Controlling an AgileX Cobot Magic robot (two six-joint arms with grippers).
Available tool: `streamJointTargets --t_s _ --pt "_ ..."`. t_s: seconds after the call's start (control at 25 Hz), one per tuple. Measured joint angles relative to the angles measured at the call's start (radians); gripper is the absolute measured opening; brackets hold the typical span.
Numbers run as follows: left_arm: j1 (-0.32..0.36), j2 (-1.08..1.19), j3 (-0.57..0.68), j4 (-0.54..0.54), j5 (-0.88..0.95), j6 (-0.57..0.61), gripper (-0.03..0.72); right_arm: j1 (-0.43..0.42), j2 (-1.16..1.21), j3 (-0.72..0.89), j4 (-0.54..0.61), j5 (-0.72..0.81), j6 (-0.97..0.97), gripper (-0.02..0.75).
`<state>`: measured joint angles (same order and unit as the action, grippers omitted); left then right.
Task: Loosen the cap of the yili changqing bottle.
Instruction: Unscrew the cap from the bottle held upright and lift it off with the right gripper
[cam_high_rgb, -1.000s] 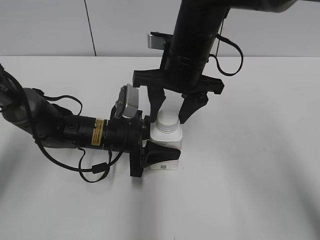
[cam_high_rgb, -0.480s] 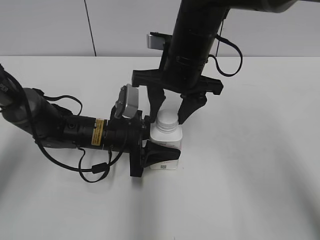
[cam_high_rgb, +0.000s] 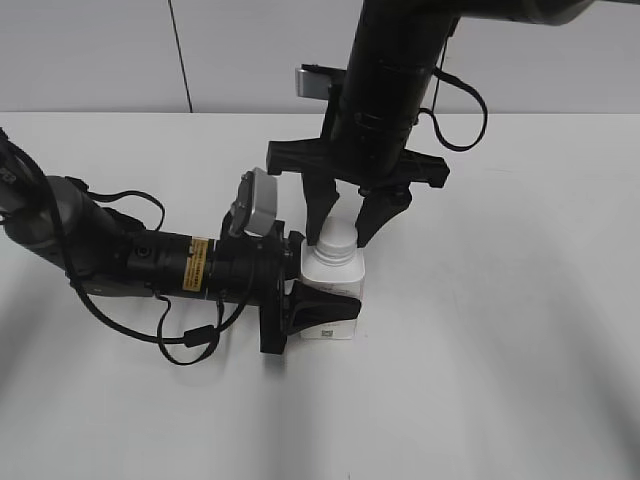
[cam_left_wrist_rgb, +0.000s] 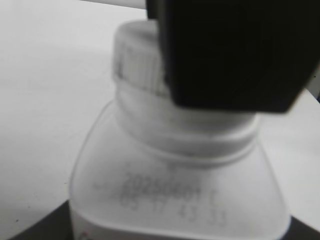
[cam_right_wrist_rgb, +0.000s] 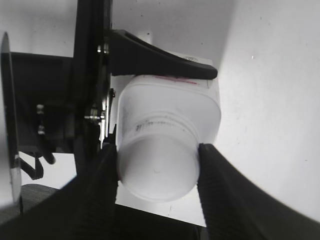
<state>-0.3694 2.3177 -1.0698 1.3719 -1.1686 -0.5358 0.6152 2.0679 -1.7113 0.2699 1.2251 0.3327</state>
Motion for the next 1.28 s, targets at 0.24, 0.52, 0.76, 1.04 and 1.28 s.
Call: streamJointTargets --t_s 0.24,0.52,0.76,1.04,1.28 --pt "0.0 0.0 0.0 -0.002 0.001 -0.002 0.391 0.0 0.0 0.0 -0.021 0.0 -0.14 0.389" --pt "0.0 0.0 0.0 -0.002 0.001 -0.003 0.391 0.0 0.0 0.0 -0.029 0.0 -0.488 0.389" --pt "0.0 0.0 0.0 -0.002 0.001 -0.003 0.39 0.0 0.0 0.0 -0.031 0.0 -0.818 0.389" --pt "0.0 0.0 0.0 -0.001 0.002 -0.002 0.39 0.0 0.0 0.0 -0.034 0.0 -1.015 0.389" --pt "0.0 0.0 0.0 -0.001 0.002 -0.002 0.39 0.0 0.0 0.0 -0.033 0.0 -1.058 0.389"
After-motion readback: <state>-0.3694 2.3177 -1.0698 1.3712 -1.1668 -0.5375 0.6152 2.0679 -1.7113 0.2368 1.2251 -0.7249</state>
